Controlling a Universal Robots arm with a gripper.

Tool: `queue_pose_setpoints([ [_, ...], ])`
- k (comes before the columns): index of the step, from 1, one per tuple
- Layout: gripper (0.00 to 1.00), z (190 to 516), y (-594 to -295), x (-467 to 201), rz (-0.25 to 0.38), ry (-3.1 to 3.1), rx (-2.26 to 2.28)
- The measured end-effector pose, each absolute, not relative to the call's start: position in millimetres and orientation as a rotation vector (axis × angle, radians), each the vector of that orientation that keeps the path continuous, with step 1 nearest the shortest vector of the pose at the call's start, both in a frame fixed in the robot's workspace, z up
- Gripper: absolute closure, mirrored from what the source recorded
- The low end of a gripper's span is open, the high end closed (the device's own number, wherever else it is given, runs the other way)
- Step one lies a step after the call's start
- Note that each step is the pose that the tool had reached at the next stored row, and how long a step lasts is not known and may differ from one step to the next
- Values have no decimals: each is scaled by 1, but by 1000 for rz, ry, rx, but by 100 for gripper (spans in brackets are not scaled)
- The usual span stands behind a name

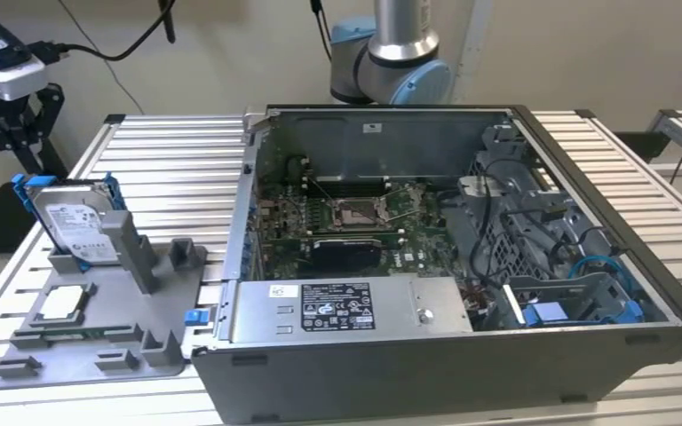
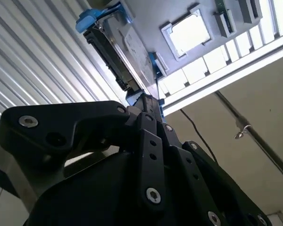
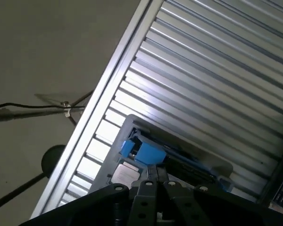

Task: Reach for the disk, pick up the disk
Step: 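Pick up the disk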

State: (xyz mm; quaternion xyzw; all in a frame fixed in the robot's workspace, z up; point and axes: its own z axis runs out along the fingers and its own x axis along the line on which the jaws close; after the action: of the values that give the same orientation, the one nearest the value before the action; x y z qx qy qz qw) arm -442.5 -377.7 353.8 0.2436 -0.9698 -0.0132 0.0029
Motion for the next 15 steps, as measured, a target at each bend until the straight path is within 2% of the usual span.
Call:
queue_pose_setpoints([
  [15,100,354,-378,-443,-40,-2940,1082],
])
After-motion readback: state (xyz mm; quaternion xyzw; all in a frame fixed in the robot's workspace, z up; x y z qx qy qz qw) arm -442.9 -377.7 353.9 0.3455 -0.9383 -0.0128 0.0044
